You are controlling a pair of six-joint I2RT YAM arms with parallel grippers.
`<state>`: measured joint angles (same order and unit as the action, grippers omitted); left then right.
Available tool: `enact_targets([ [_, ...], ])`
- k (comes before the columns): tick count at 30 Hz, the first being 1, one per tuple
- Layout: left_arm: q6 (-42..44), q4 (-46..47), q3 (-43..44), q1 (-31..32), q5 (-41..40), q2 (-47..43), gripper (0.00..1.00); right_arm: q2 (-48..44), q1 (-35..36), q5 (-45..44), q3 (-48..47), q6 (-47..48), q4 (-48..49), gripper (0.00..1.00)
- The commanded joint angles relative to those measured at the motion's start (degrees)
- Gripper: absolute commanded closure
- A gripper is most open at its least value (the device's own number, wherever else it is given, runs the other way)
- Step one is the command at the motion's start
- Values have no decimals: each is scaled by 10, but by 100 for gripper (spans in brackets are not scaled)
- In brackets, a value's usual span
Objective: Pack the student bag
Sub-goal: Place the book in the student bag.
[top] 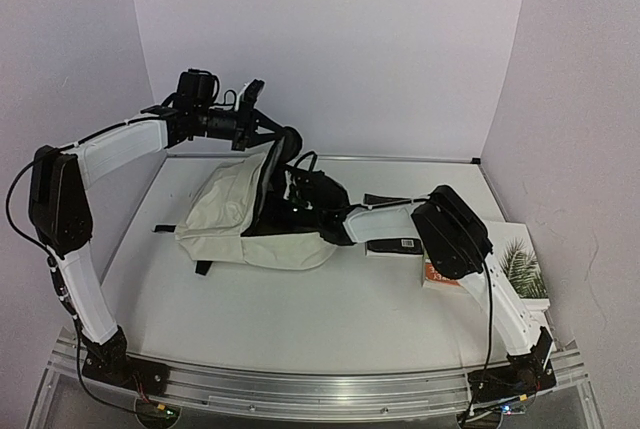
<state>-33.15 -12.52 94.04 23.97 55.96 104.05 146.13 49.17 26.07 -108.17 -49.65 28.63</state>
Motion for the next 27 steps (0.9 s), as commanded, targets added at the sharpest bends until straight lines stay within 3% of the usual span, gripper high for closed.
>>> enact_targets([
  [1, -4, 60, 40, 15, 44, -20, 100, 16, 9, 22, -48, 40, 66, 45],
  [6, 15, 38, 27, 15, 25, -40, 100, 21, 9, 27, -63, 55, 63, 44],
  [10, 38, 10, 8, -3, -13, -68, 100, -21, 9, 20, -22, 75, 61, 40],
  [18, 39, -25, -83, -102, -49, -122, 100, -206, 8, -15, 147, 151, 13, 21],
  [27, 84, -78, -149, -177, -56, -142, 100, -401, -2, -181, 297, 231, -149, 5],
])
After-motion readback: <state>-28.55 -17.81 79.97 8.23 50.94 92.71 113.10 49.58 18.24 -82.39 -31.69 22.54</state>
